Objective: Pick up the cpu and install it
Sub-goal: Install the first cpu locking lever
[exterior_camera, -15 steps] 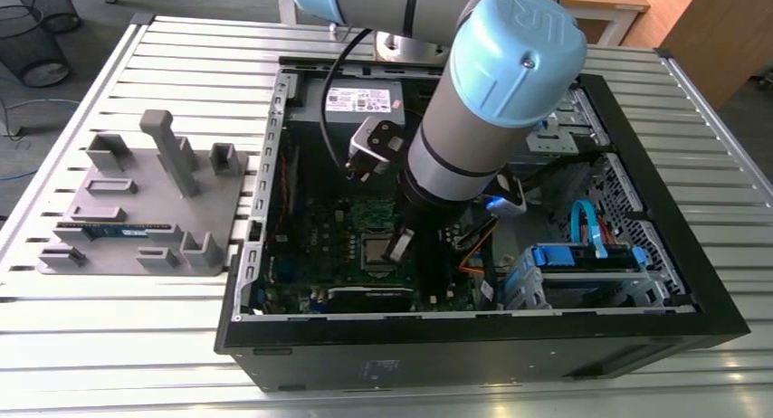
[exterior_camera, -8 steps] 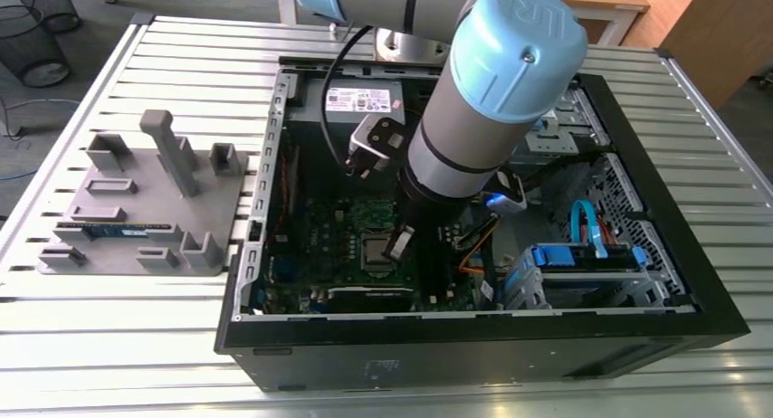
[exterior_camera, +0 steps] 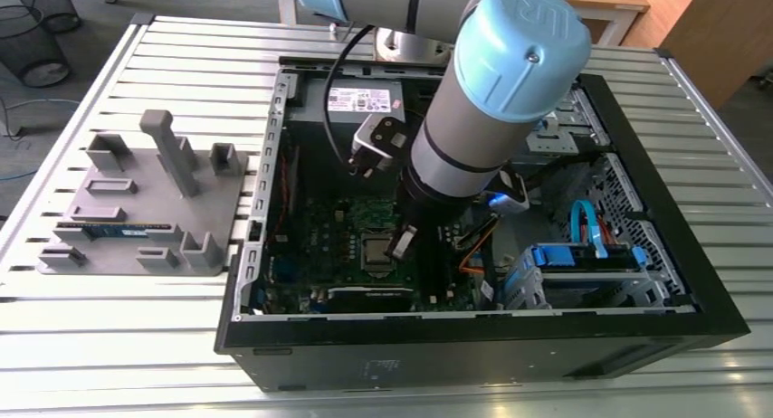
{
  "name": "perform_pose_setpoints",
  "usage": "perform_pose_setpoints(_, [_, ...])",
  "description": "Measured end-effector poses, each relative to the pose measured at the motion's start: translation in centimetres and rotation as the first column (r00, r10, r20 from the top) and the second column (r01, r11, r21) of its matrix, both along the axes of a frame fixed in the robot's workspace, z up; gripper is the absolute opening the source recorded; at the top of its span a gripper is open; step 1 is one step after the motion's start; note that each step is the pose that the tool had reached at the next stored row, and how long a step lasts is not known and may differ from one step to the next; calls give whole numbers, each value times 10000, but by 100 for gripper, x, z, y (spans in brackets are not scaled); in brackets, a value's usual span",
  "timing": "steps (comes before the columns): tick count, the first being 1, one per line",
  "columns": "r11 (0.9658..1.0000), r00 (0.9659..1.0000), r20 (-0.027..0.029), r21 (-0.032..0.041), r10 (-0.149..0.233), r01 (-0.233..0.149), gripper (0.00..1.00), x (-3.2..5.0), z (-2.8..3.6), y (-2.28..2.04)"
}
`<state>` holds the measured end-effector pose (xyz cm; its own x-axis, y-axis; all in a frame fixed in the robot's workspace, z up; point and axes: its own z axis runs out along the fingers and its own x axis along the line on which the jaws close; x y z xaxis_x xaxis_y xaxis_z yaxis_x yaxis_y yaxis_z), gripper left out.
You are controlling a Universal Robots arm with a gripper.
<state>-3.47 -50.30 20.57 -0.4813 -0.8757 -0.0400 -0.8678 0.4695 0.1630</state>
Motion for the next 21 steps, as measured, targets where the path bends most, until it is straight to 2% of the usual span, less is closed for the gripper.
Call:
perform_pose_setpoints(7, [10000, 10000, -1, -2, -95, 95, 11, 2, -50, -1])
perform_pose_setpoints(21, [10000, 10000, 1, 0, -100, 100, 11, -2, -60, -3])
